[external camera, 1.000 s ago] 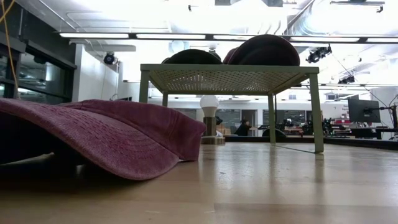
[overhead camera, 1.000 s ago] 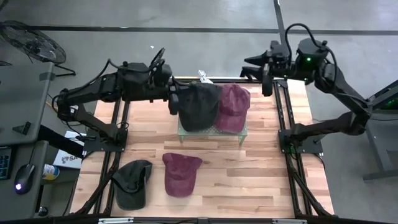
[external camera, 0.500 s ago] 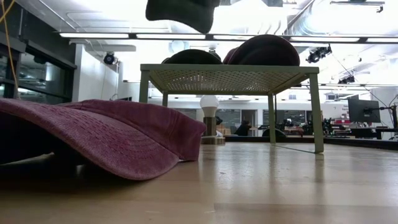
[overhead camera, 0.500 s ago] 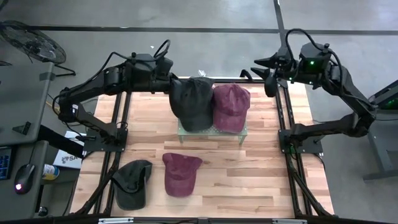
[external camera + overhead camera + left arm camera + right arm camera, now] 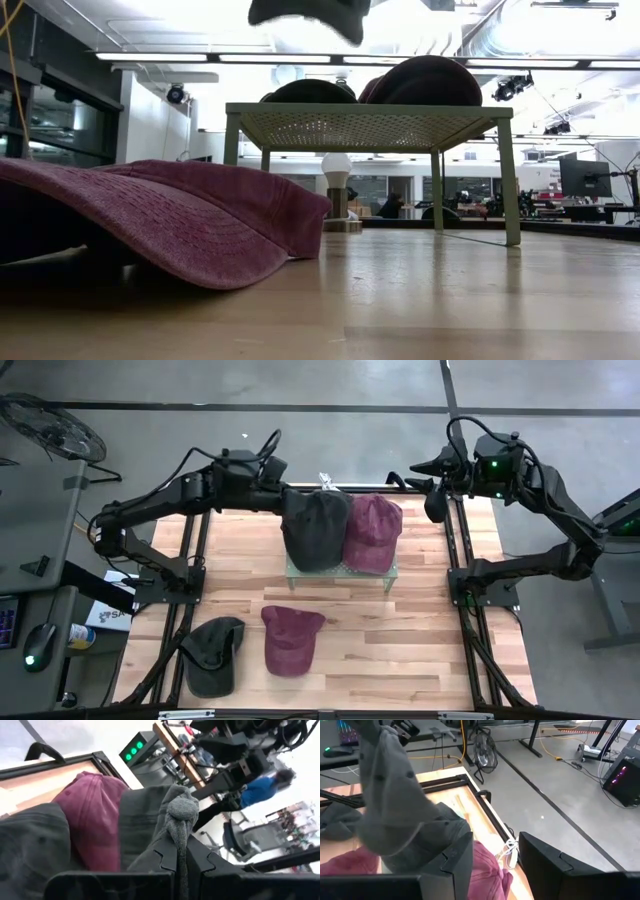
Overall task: Pick & Place hat
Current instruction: Stack the right black cap on top of the black cap on the shelf
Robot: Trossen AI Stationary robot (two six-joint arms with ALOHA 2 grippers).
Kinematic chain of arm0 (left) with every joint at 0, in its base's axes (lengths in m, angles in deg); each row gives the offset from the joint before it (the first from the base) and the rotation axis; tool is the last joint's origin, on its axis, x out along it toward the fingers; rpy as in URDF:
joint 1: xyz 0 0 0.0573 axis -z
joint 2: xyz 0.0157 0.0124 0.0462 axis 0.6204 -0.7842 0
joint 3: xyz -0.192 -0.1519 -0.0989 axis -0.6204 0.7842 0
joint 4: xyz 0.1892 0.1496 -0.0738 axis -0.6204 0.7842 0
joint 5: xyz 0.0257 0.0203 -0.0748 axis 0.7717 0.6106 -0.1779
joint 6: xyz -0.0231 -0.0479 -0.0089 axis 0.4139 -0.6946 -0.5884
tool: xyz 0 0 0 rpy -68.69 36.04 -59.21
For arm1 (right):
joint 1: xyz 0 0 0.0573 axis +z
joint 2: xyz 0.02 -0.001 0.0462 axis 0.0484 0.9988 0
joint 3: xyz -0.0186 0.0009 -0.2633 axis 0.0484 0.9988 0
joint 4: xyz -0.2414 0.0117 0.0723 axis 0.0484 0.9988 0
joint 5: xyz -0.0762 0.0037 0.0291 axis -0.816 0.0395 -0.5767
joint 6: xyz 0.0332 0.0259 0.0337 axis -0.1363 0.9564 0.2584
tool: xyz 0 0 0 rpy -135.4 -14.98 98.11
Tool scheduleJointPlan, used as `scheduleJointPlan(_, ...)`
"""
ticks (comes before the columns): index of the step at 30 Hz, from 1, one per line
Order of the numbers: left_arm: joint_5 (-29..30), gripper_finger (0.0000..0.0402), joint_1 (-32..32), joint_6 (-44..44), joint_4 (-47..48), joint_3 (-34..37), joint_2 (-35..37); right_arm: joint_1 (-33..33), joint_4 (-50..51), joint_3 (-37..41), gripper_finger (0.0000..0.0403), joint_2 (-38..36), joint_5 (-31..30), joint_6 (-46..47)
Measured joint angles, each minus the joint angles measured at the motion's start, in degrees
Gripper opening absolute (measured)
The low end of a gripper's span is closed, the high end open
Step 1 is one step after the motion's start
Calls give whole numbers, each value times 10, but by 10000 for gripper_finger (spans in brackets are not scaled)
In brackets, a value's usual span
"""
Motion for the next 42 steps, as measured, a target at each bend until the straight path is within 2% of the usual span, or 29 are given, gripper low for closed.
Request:
scheduleJointPlan(14,31,0,18,-42,-77,67,0,0,7,0,150,0,0,-23)
scheduleJointPlan(21,62,0,23,-37,-47,68,-6,0,18,0,151,0,-25,-26)
scheduleJointPlan(32,77,0,23,-43,-68,109,-6,0,21,0,150,0,-30,-34)
scheduleJointPlan(42,139,0,23,-21,-40,116,-6,0,21,0,150,0,-30,-35)
